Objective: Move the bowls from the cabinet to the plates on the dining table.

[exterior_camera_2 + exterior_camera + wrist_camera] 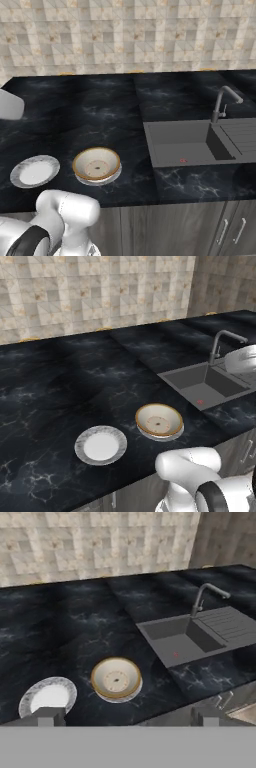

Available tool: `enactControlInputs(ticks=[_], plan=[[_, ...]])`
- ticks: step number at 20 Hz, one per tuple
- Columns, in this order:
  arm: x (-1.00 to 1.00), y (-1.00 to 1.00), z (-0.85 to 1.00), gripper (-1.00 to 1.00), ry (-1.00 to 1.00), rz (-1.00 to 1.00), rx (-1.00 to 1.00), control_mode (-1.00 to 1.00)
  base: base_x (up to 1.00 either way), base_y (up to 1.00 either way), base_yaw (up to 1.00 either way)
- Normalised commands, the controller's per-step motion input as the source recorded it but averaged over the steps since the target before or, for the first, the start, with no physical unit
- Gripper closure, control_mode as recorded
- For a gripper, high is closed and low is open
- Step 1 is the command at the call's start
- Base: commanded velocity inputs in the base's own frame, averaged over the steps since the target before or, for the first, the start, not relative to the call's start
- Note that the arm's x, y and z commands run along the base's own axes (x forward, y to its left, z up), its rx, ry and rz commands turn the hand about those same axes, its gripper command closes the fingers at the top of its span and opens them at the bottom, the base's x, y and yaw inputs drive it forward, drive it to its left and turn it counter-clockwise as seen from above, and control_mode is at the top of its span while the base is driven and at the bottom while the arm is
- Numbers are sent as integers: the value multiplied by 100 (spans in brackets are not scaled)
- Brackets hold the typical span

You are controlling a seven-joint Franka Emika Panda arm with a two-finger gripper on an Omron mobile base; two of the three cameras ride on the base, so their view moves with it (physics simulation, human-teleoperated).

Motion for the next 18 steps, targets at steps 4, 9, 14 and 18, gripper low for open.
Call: enactControlInputs(ticks=[4,9,14,18], plan=[[-11,-7,0,-100,0,16,24,-100,0,0,0],[-6,0,0,-100,-3,5,2,100,-6,3,5],[0,0,0,-100,0,0,0,100,-35,68,4],[0,0,0,-100,0,0,0,100,-78,97,3]])
